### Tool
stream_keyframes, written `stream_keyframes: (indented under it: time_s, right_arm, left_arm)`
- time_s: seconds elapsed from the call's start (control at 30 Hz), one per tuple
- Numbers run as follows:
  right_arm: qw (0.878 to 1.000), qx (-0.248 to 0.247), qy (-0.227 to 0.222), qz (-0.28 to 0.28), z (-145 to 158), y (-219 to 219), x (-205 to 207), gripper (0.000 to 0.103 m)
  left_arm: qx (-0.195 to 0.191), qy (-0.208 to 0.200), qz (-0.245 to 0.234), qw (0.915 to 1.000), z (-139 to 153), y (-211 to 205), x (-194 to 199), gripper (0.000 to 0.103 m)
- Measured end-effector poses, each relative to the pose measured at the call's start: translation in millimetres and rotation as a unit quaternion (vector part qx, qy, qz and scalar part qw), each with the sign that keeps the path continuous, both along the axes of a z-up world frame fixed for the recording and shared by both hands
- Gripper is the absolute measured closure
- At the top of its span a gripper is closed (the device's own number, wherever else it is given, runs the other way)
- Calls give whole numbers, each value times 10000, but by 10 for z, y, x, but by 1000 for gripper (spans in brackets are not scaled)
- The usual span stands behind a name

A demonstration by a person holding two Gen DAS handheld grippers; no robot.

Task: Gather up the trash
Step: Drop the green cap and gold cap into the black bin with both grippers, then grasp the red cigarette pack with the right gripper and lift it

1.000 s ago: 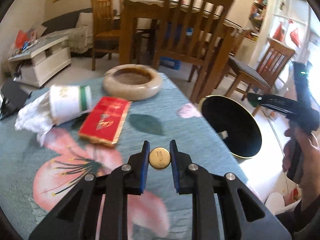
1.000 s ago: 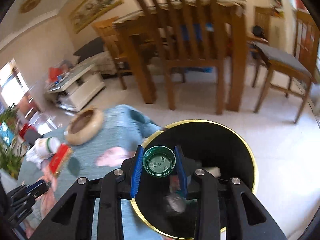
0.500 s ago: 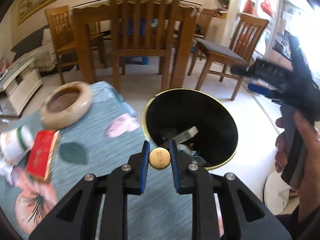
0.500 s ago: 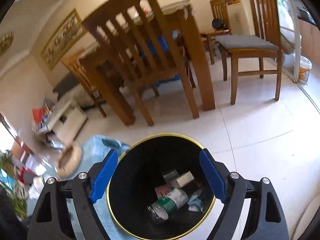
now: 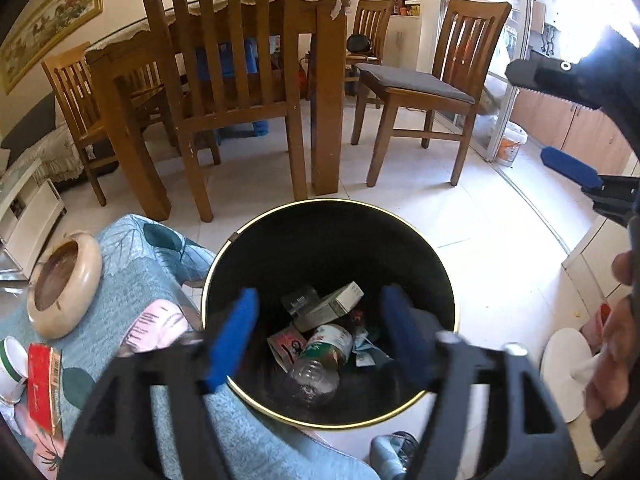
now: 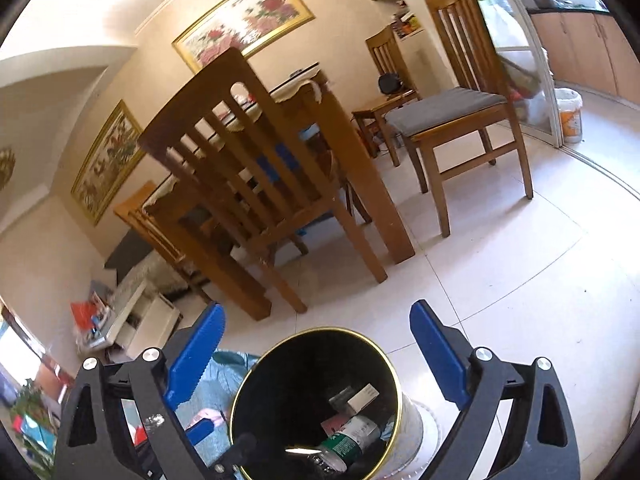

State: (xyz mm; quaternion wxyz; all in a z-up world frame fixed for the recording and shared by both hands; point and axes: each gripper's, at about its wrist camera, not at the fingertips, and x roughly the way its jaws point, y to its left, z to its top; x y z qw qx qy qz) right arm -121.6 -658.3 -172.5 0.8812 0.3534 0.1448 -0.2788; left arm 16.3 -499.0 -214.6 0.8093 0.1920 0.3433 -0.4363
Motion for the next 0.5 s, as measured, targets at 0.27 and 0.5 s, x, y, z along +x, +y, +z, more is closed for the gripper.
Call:
stream_keyframes:
  time_s: [0.27,0.5]
  right_arm:
    - [9991,-273,154,275,55,214,244,6]
    - [9764,-919,924,1720,-6,924,974,4]
  left_arm:
    - [-51,-274,450,9986,117,348,95,3]
    - [-75,-410,1173,9922,172,1491,174,3]
